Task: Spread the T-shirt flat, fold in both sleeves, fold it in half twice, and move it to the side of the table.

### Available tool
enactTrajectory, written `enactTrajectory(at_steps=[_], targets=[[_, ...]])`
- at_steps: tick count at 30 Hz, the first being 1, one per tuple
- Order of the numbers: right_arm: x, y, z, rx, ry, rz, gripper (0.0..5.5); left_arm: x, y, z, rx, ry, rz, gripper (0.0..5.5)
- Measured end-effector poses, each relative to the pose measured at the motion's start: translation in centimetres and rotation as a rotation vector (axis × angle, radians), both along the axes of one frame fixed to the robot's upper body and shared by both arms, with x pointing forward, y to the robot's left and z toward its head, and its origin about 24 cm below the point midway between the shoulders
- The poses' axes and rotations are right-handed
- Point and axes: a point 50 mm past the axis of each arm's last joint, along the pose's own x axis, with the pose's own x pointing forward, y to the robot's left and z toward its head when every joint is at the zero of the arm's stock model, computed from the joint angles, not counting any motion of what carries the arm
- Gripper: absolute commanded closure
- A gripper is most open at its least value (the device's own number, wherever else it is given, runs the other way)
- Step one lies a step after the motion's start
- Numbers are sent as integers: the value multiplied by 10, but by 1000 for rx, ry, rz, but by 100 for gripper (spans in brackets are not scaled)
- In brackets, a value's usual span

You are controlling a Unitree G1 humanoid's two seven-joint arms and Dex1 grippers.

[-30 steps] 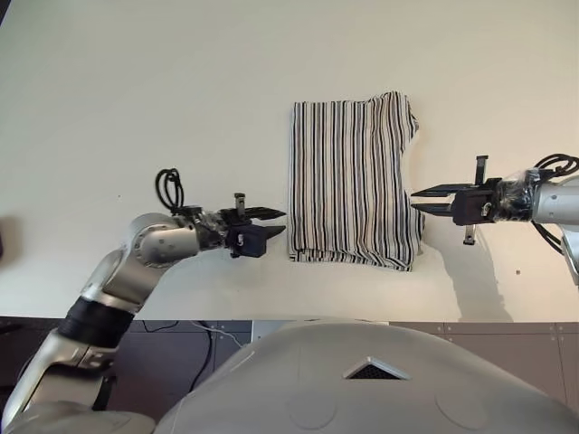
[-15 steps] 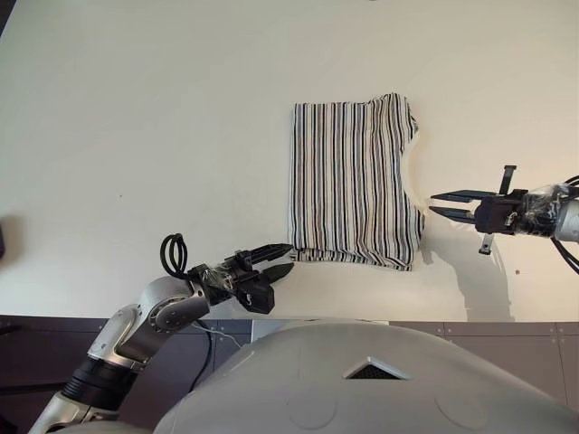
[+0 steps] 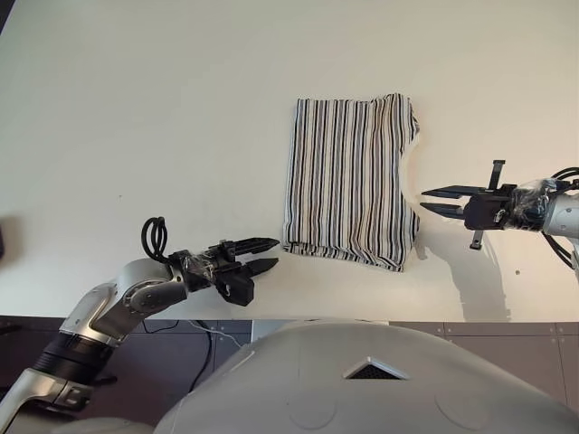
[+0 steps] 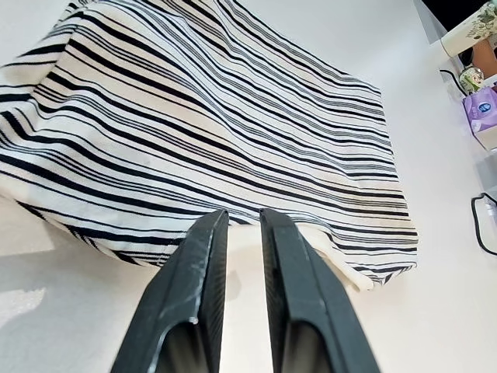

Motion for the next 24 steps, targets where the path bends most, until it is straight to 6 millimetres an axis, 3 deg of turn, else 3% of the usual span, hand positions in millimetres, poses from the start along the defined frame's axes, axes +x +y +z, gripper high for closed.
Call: enactTrajectory(at_steps=[4, 10, 13, 24], targets=[[0, 3, -3, 4, -5, -4, 473, 20, 7, -2, 62, -64, 3, 344], [3, 9, -3, 19, -11, 15, 473, 37, -7, -9, 50, -126, 2, 344], [4, 10, -3, 20, -15, 18, 473, 34, -20, -12, 14, -116, -39, 344], [3, 11, -3, 25, -16, 16, 473, 24, -20, -11, -11, -88, -68, 344]])
